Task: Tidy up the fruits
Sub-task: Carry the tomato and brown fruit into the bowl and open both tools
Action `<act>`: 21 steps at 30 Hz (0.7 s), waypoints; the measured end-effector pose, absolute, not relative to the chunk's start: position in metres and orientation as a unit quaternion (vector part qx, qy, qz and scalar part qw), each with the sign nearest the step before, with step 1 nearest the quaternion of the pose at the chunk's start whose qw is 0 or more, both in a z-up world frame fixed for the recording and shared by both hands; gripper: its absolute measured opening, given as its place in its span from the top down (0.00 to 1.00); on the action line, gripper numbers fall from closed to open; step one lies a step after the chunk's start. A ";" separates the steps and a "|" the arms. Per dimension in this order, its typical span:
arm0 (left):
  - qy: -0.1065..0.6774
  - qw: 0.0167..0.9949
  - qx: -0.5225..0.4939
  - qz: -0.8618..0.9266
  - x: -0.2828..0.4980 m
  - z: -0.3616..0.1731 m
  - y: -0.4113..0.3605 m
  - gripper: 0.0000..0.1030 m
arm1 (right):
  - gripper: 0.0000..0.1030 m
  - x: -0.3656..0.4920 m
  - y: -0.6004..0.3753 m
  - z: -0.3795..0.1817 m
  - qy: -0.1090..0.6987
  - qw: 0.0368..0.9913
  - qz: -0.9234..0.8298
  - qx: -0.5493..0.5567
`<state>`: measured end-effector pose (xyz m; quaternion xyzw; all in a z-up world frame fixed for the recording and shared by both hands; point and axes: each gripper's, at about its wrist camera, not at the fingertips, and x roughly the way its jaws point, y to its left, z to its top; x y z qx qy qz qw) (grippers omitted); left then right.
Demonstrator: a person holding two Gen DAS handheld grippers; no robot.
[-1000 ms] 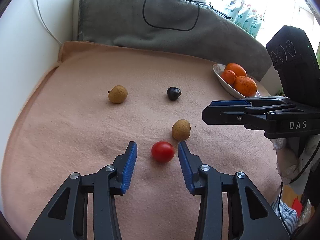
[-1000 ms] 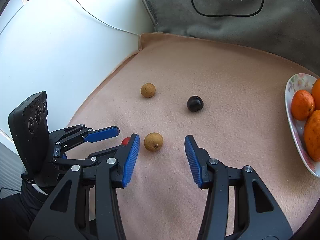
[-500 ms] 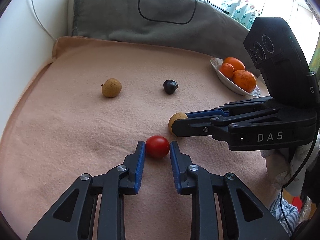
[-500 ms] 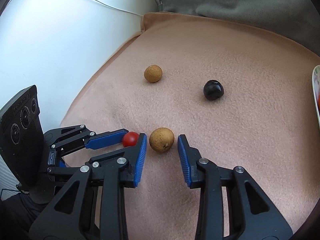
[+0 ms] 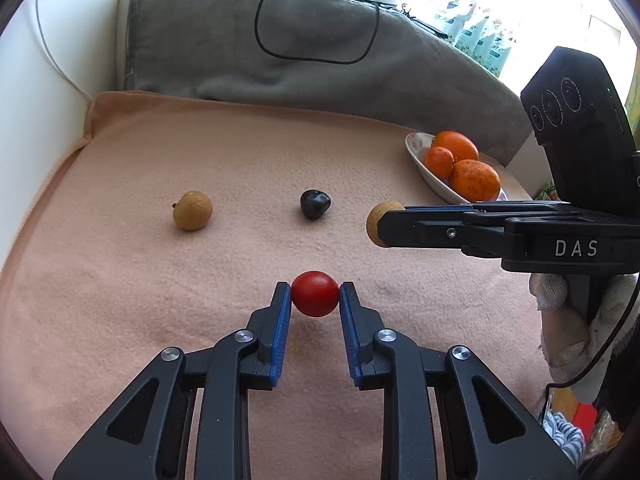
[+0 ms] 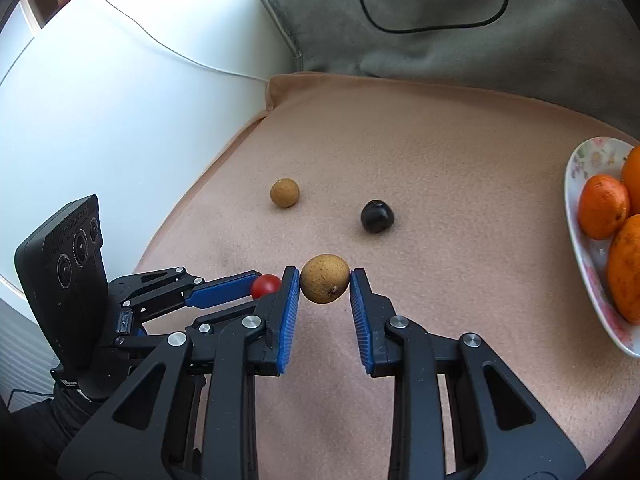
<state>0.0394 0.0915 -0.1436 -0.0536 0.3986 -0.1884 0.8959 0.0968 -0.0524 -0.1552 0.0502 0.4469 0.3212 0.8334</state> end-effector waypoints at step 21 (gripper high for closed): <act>0.364 0.885 -0.001 -0.291 0.109 -0.114 -0.063 0.78 | 0.74 0.113 -0.235 -0.115 0.396 0.906 0.131 0.077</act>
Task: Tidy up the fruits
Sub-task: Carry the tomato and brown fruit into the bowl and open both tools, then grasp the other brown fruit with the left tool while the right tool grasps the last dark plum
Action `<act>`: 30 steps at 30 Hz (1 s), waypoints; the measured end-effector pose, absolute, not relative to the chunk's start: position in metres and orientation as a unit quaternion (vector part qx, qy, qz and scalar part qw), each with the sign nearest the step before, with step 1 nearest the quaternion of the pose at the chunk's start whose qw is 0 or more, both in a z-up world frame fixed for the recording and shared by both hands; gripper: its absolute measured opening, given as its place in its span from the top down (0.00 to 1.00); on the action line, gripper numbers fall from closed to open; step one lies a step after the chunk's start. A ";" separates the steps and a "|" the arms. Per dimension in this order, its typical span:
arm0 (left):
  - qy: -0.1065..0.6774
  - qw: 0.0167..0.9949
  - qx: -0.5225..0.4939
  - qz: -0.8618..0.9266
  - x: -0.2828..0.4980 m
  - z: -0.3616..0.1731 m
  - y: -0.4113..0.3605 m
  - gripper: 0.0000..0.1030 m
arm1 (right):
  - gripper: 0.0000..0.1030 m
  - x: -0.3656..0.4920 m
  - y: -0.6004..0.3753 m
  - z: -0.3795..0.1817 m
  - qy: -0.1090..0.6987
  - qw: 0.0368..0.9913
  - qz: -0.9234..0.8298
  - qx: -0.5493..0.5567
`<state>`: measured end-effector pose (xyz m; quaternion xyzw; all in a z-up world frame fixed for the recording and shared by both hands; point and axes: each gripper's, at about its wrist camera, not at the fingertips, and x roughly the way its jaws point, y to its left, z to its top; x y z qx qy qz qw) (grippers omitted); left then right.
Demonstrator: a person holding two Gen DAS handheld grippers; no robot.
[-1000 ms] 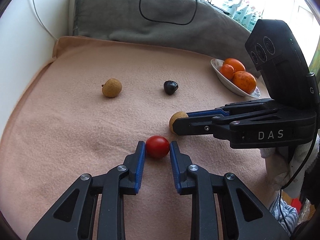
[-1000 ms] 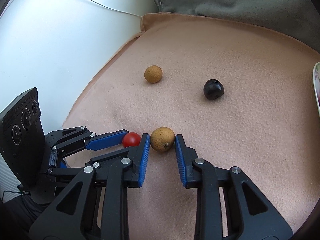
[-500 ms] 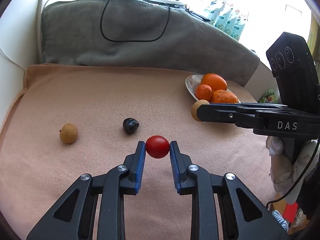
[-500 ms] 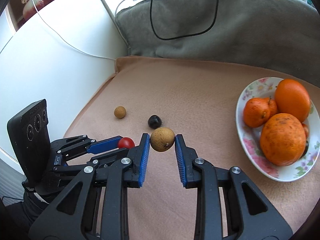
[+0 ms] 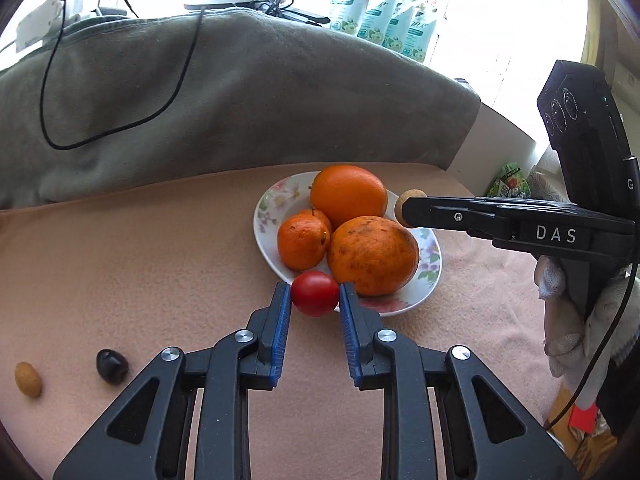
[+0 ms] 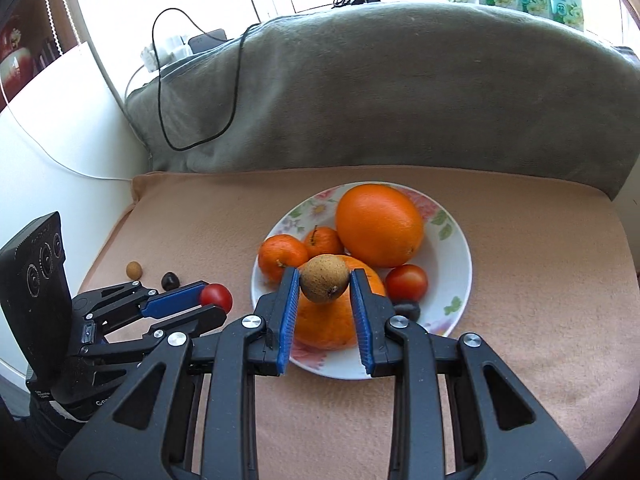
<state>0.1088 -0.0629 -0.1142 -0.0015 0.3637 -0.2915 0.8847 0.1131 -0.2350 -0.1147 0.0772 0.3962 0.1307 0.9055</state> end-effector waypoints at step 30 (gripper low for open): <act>0.351 0.893 0.018 -0.282 0.122 -0.115 -0.085 0.58 | 0.49 0.128 -0.259 -0.118 0.387 0.913 0.101 0.085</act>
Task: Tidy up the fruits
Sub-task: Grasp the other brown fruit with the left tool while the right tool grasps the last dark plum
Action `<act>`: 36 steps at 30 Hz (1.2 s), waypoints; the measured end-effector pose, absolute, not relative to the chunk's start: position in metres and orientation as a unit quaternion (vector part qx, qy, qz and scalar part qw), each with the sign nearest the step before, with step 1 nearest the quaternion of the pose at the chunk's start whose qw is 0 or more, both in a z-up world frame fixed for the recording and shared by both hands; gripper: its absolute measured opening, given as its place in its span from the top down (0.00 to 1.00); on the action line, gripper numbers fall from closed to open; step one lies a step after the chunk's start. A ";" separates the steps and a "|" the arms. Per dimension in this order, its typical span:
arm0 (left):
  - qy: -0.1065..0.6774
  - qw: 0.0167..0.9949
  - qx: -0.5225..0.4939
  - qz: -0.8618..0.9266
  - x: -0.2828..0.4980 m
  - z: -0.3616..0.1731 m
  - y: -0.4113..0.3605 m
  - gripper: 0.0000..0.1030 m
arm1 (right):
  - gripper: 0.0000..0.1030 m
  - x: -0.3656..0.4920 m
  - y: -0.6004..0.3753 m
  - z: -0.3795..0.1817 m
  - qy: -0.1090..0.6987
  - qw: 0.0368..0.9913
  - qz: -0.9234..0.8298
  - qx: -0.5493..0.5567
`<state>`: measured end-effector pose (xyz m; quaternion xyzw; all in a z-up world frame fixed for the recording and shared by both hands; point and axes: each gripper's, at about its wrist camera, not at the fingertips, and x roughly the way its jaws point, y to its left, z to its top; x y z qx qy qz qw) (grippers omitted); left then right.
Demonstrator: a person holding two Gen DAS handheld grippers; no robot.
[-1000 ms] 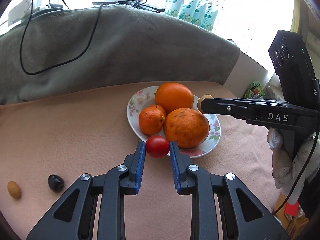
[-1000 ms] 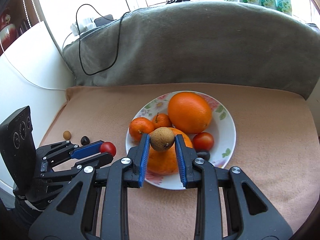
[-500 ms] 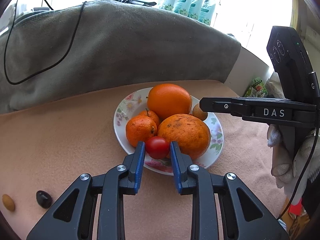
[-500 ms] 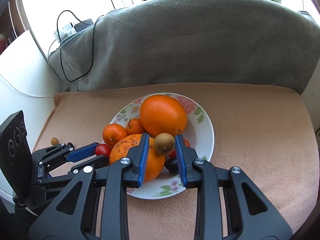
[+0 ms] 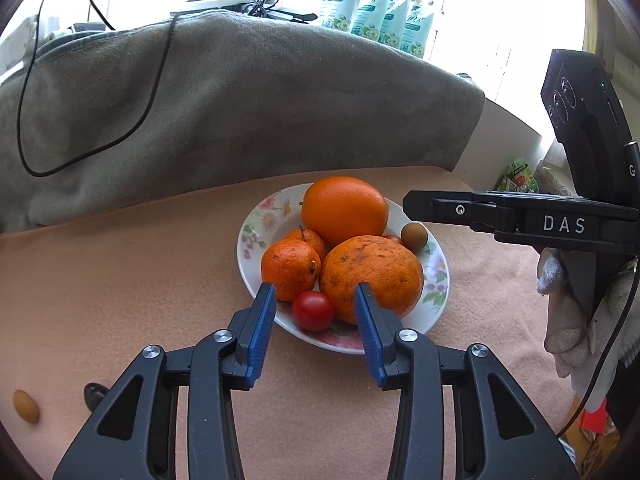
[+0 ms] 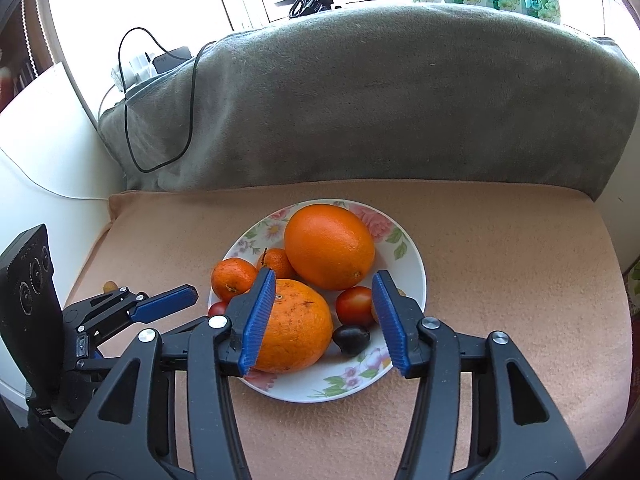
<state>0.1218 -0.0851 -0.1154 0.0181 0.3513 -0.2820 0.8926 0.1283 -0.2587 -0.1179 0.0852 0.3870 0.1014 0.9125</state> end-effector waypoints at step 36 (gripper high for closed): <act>0.380 0.918 -0.040 -0.104 0.111 -0.136 0.117 0.42 | 0.38 0.140 -0.104 -0.124 0.395 0.886 0.241 0.025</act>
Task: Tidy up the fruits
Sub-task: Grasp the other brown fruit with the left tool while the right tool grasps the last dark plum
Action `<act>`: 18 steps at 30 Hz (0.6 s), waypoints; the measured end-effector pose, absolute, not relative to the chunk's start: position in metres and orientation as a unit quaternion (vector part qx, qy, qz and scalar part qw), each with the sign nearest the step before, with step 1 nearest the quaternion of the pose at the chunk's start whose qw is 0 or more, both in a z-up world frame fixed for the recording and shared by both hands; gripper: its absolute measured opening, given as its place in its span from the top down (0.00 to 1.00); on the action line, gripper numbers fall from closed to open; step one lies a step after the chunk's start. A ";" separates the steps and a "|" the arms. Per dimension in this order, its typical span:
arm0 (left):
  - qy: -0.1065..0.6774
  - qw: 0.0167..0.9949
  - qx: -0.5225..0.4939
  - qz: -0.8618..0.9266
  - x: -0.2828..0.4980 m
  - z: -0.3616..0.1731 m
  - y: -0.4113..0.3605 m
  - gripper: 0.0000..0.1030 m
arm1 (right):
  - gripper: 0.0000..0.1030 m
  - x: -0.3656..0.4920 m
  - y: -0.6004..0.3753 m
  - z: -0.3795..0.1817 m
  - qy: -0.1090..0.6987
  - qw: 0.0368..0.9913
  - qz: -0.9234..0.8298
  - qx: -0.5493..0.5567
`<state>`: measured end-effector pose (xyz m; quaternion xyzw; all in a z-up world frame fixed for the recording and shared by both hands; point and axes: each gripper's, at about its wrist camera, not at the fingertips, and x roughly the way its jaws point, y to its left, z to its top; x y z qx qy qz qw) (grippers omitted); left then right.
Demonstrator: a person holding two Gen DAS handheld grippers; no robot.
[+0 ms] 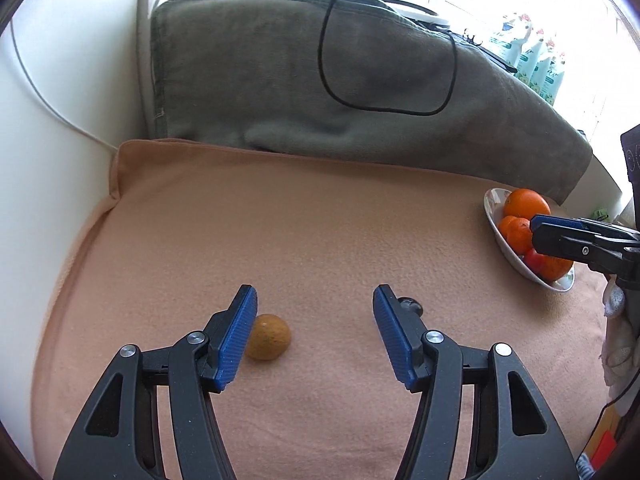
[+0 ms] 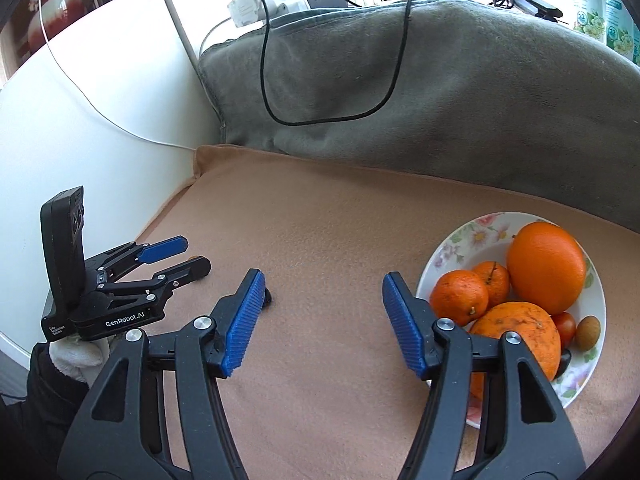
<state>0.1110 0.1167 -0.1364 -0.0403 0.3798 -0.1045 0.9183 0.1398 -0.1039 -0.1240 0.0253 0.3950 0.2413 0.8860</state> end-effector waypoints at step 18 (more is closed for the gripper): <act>0.419 0.900 -0.065 -0.102 0.119 -0.164 0.142 0.53 | 0.45 0.153 -0.033 -0.180 0.450 0.846 0.285 -0.020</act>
